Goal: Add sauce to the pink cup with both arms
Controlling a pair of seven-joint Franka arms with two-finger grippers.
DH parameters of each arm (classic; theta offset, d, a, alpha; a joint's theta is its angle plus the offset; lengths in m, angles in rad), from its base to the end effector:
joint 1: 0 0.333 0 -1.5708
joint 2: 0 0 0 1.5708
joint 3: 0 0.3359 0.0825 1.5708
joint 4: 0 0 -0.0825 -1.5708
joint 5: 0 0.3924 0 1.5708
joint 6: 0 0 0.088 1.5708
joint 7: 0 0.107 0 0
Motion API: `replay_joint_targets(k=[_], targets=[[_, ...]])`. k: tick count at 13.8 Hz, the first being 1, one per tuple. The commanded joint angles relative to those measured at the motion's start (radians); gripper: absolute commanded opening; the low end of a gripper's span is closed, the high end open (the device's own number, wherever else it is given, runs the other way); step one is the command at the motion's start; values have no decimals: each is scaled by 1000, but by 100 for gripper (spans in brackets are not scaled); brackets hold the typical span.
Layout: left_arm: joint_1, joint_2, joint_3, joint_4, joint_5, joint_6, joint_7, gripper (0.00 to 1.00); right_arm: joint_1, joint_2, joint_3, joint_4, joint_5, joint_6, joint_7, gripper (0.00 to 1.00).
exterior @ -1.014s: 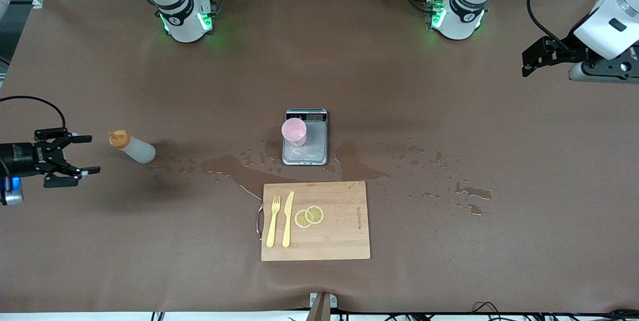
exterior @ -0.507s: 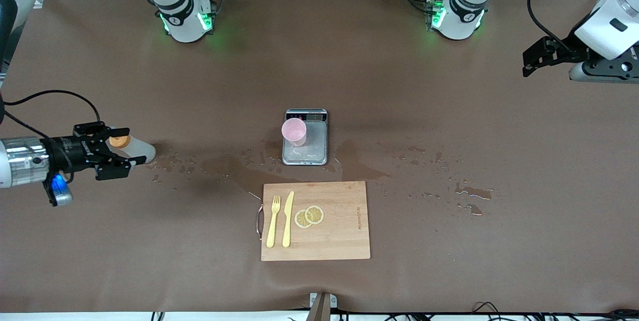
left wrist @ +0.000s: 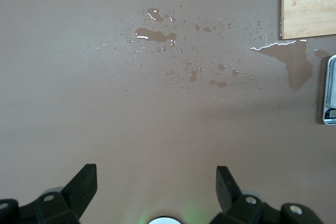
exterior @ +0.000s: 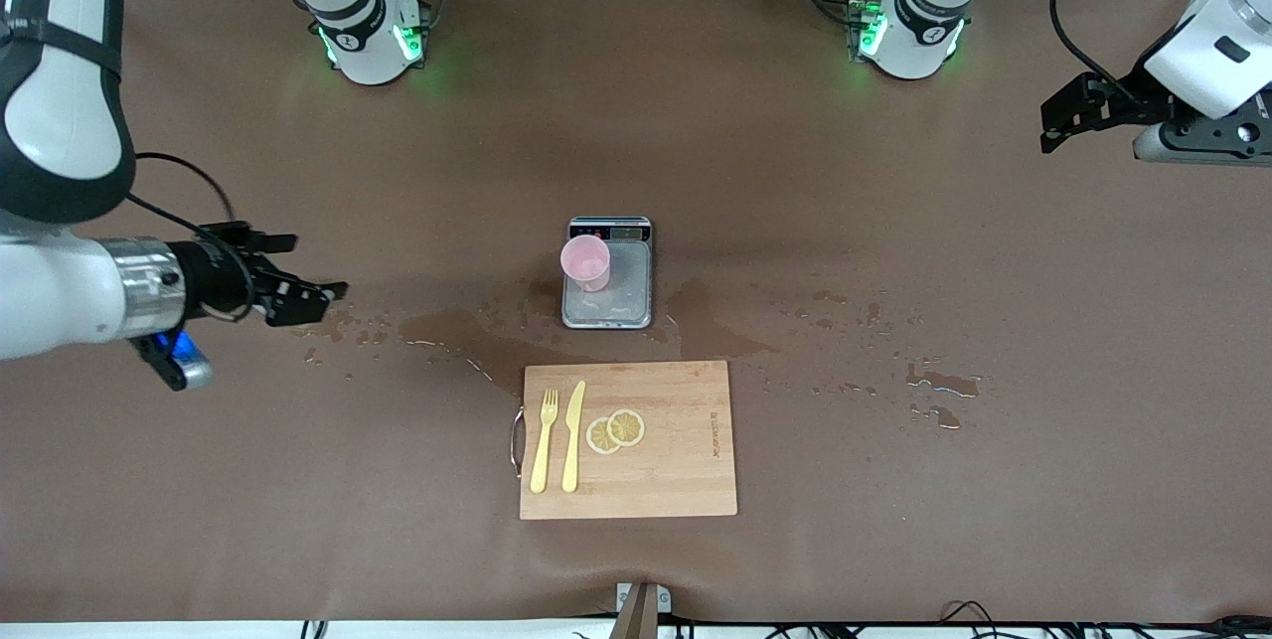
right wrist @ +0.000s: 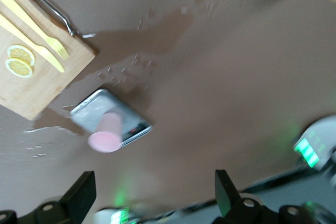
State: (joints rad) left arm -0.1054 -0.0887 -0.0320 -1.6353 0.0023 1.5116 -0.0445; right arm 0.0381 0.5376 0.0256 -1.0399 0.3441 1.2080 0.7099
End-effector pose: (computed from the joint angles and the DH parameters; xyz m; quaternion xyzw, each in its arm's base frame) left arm 0.5219 -0.0728 0.6568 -0.9988 0.0463 0.0172 0.0041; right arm 0.6755 0.0823 0.5359 -0.9268 0.2789 0.2332 0.0942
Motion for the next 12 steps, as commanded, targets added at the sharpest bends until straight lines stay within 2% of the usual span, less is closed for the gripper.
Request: replay_joint_targets(k=[1, 3, 4, 7, 8, 12], targets=[[6, -5, 0, 6, -19, -5, 9, 100, 17, -135, -3, -69, -187, 4, -212, 100], [6, -5, 1, 6, -19, -5, 9, 100, 23, -210, -3, -136, -235, 36, -237, 100], [6, -5, 1, 8, -18, -5, 9, 100, 28, -265, -3, -219, -250, 80, -239, 100], [6, -8, 1, 3, -18, -13, -5, 100, 13, -479, -7, -576, -252, 327, -354, 100], [6, -6, 3, 5, -18, -13, -8, 100, 11, -519, -7, -645, -252, 382, -360, 100], [0, -5, 0, 8, -1, -41, -12, 100, -61, -513, -10, -649, -252, 413, -495, 100]])
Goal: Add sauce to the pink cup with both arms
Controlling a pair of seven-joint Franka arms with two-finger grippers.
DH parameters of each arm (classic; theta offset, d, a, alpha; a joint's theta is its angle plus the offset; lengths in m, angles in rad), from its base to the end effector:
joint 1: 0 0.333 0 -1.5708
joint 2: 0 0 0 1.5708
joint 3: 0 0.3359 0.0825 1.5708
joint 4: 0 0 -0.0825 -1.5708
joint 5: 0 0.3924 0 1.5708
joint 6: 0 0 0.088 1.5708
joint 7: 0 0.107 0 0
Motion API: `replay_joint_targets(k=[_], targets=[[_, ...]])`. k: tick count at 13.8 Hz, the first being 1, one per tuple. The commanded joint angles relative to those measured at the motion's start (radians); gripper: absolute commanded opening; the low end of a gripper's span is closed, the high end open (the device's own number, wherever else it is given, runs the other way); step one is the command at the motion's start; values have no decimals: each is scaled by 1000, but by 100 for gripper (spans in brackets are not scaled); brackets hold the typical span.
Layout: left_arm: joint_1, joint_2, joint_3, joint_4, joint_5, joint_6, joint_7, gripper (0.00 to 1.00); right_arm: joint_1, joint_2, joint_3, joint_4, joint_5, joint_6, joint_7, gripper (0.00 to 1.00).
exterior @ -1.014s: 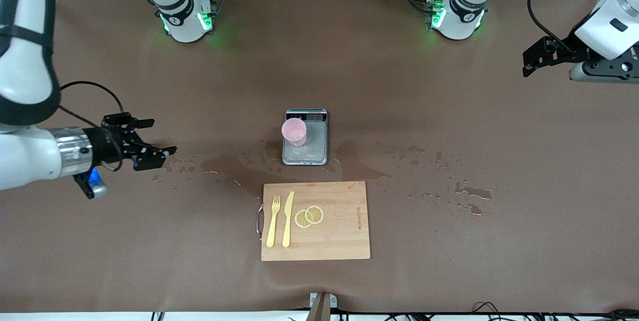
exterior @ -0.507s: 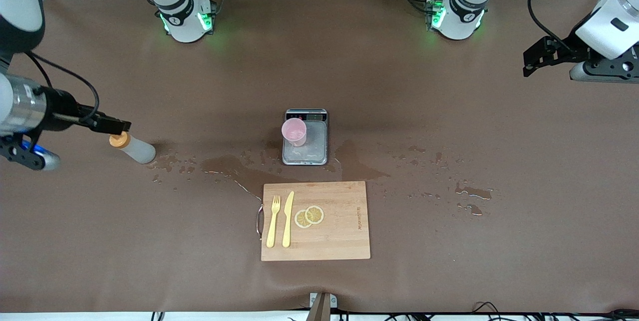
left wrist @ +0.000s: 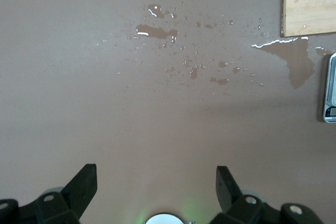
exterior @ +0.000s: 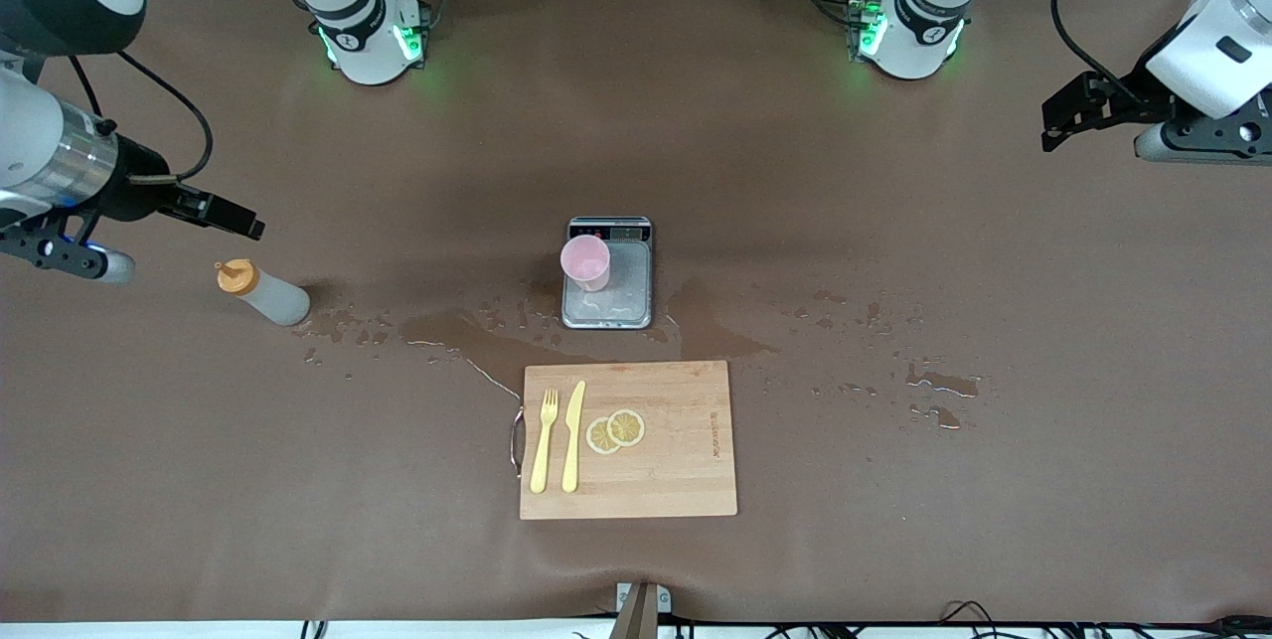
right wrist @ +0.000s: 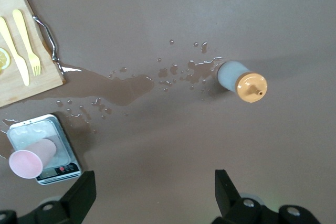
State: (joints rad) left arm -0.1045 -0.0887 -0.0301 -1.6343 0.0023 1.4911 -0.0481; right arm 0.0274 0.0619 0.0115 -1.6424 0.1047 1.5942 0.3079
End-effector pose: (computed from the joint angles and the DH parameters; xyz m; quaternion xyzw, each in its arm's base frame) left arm 0.5199 -0.0709 0.6556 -0.9987 0.0431 0.0269 0.0050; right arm 0.5779 0.0333 0.5772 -0.9875 0.1378 0.0632 0.0423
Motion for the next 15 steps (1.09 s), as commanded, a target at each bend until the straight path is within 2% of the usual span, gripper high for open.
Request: replay_joint_targets(k=[1, 3, 8, 15], targets=[[-1, -5, -2, 11, 2, -20, -15, 100, -78, -42, 5, -48, -11, 26, -143, 100], [9, -17, 6, 11, -7, -22, -30, 100, -101, -44, 5, -50, -5, 21, -176, 100], [14, -34, -10, 7, -13, -25, -33, 100, -86, -45, 13, -46, -8, 16, -71, 100], [17, -34, -10, 7, -21, -25, -33, 100, -75, -50, 12, -53, -11, 20, -69, 100]])
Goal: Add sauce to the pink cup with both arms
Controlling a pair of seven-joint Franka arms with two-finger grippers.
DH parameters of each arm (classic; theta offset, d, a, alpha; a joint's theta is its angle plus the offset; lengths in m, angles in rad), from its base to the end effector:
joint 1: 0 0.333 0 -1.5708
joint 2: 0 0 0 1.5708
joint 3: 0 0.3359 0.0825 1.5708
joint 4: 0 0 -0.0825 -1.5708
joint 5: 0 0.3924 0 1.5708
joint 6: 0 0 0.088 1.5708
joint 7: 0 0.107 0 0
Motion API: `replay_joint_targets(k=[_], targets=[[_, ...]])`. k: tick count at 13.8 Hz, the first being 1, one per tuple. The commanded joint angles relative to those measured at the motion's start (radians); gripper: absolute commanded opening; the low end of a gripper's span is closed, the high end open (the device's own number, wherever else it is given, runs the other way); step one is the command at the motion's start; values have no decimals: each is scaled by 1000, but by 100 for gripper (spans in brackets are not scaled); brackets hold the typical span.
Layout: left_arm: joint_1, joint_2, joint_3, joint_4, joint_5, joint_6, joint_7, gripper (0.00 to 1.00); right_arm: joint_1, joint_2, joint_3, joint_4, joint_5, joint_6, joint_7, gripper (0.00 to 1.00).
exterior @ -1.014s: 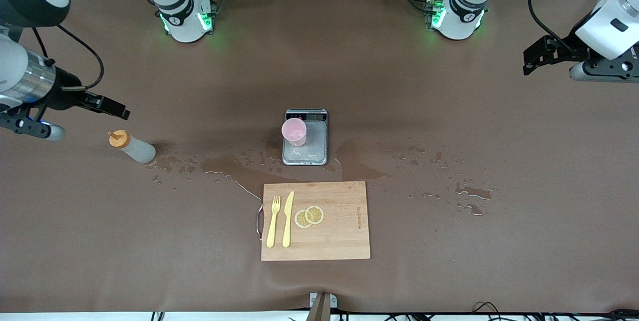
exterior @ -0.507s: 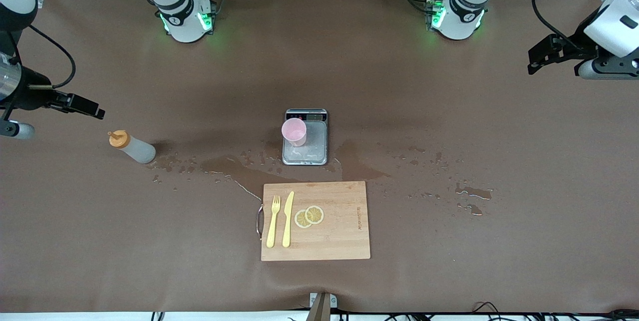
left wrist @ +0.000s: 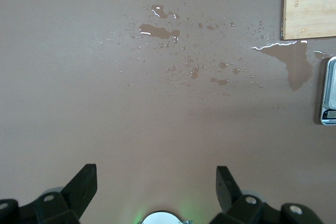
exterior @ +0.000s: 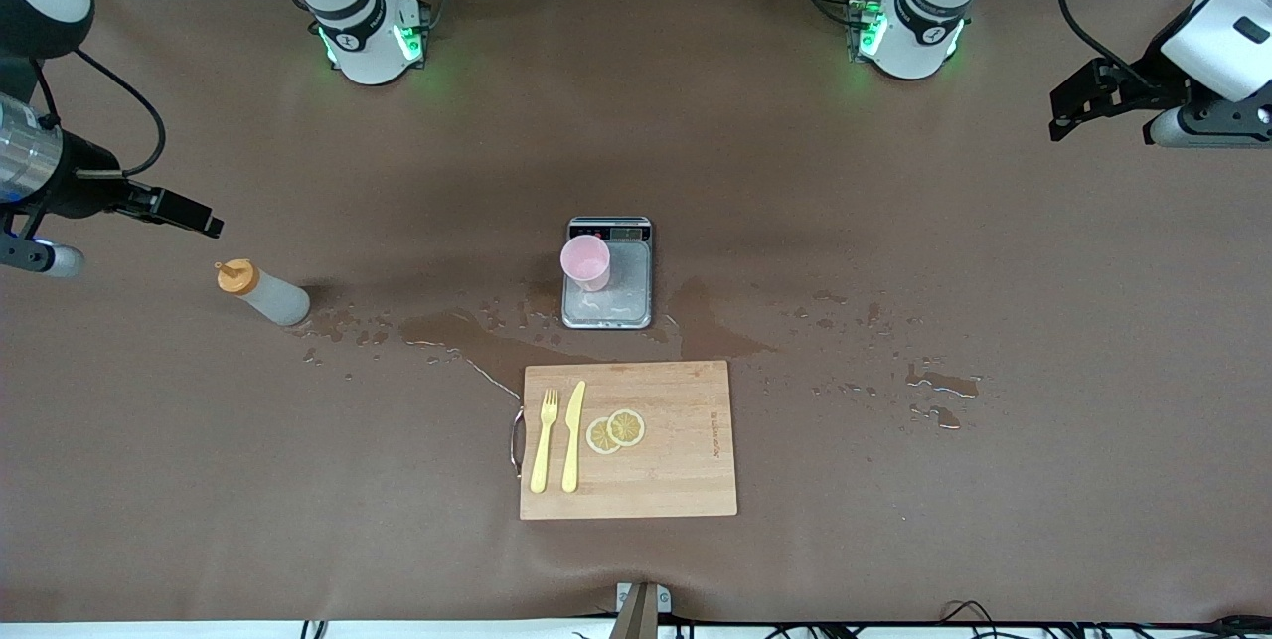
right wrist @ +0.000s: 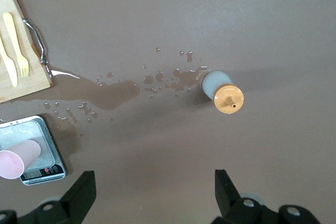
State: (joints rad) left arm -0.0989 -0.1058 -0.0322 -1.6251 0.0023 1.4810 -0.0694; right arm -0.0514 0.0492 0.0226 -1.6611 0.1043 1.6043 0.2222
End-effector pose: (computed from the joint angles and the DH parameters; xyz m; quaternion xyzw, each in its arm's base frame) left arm 0.5135 -0.0685 0.6680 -0.9993 0.0306 0.0188 0.0048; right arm 0.5753 -0.0060 0.5764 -0.9888 0.1293 0.0577 0.0471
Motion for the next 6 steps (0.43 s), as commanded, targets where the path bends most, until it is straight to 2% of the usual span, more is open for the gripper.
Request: replay_joint_targets(k=[1, 6], targets=[[15, -17, -6, -2, -28, -14, -12, 100, 4, -37, 0, -34, -12, 9, 16, 100], [19, -18, -6, -2, -36, -13, -12, 100, 2, -48, 0, -37, -12, 16, 11, 100]])
